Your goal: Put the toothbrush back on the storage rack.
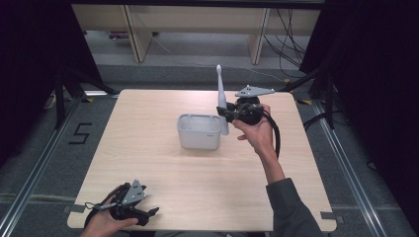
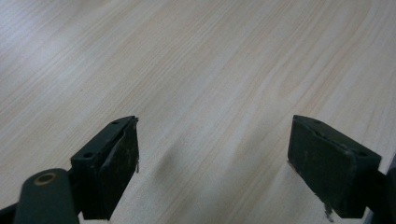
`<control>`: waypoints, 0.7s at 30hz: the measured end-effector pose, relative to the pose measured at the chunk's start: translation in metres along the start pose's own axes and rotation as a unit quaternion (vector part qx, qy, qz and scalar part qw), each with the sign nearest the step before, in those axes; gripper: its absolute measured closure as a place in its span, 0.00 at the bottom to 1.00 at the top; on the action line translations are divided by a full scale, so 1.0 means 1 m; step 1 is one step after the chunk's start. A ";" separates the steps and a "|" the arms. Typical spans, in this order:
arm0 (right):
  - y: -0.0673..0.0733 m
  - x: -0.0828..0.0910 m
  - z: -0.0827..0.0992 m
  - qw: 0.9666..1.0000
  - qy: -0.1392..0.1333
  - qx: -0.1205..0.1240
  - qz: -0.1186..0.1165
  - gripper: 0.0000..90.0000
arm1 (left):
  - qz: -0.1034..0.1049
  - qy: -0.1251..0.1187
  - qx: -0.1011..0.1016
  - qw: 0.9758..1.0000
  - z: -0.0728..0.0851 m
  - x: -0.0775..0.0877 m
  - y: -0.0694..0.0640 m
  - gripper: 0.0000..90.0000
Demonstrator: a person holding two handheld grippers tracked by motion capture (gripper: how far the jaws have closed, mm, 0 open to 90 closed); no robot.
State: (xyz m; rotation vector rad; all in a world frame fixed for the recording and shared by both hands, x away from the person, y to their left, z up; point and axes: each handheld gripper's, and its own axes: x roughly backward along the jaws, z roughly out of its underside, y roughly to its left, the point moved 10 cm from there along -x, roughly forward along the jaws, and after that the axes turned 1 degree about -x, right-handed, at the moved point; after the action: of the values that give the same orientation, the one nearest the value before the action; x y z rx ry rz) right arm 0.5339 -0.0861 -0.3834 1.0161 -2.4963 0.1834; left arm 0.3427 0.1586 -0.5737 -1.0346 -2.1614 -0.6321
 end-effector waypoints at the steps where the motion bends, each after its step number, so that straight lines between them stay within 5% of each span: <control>1: 0.000 0.000 0.000 1.000 0.005 -0.002 0.000 0.74 | 0.000 0.000 0.000 1.000 0.000 0.000 0.000 0.18; 9: -0.003 -0.011 -0.006 1.000 -0.003 -0.026 0.001 0.74 | -0.002 0.003 -0.002 1.000 0.001 0.000 0.000 0.18; 21: -0.006 -0.026 -0.017 1.000 -0.012 -0.024 0.010 0.74 | 0.002 0.001 -0.002 1.000 0.000 0.000 -0.001 0.18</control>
State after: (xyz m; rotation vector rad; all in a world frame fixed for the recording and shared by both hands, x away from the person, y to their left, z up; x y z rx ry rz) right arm 0.5602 -0.0694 -0.3801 0.9807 -2.5205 0.1179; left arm 0.3417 0.1579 -0.5738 -1.0401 -2.1571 -0.6364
